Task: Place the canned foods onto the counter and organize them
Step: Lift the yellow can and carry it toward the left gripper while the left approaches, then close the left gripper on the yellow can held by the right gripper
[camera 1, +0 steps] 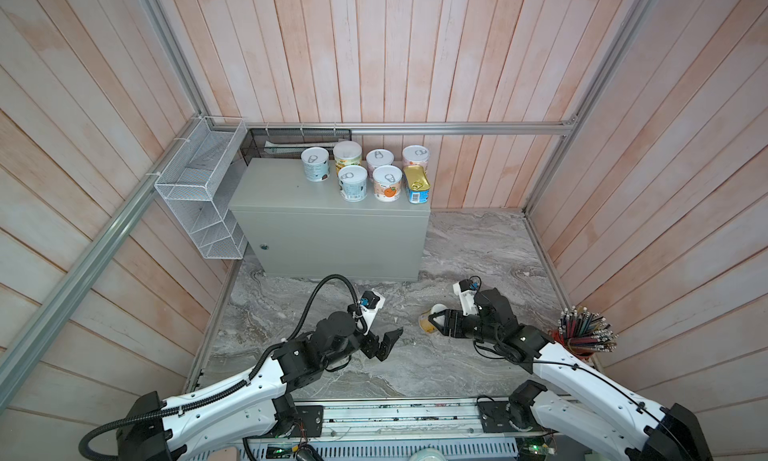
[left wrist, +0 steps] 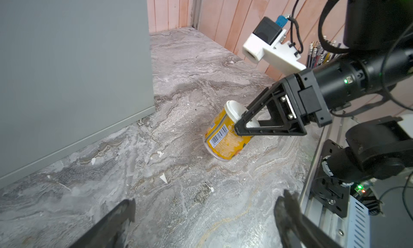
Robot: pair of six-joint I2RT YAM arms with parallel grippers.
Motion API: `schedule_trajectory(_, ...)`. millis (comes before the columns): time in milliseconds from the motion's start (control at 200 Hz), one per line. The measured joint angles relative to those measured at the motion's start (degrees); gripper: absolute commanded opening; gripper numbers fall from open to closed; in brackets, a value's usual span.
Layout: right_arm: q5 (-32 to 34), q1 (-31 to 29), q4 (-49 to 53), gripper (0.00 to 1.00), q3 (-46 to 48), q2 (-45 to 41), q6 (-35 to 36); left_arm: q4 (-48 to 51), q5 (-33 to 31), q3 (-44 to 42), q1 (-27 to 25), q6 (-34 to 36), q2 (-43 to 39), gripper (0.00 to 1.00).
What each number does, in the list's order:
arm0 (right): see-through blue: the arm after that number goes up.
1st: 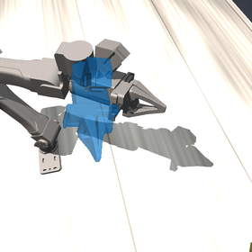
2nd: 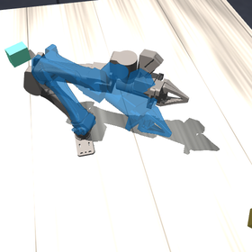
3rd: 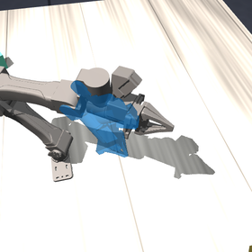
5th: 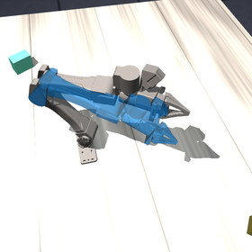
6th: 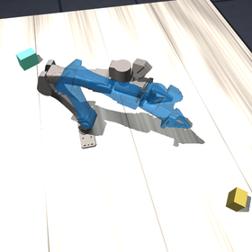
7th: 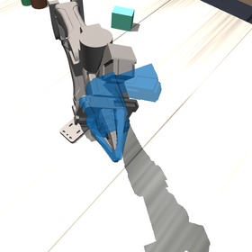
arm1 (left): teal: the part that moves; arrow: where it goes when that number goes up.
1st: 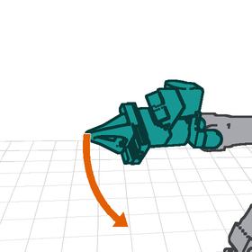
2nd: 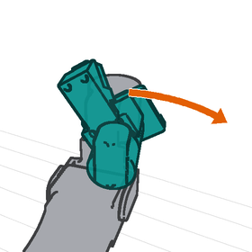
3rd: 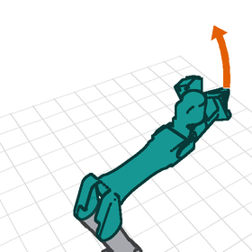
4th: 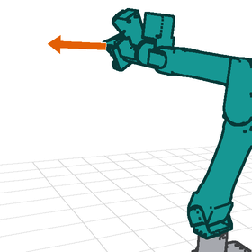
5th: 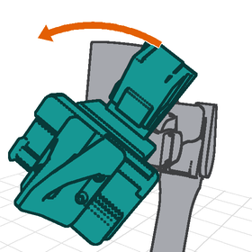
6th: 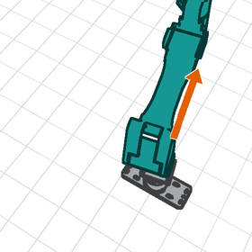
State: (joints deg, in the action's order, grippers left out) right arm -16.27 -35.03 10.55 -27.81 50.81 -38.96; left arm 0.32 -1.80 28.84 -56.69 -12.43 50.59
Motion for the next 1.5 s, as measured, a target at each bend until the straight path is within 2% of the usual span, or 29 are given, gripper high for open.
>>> schedule_trajectory(835, -6.78, 0.35, 1.09, 0.52, 0.02, -4.59, -0.48, -20.41, 12.68, 1.25, -1.51, 7.34, 19.74, 1.0)
schedule_trajectory(1175, -8.7, 0.7, 1.18, 0.52, 0.02, -4.79, -0.42, -23.87, 16.57, 4.92, -1.51, 8.61, 26.14, 1.0)
schedule_trajectory(1500, -9.62, 0.79, 2.4, 0.52, -0.22, -4.02, -0.07, -24.55, 17.22, 6.82, -1.79, 9.44, 30.34, 1.0)
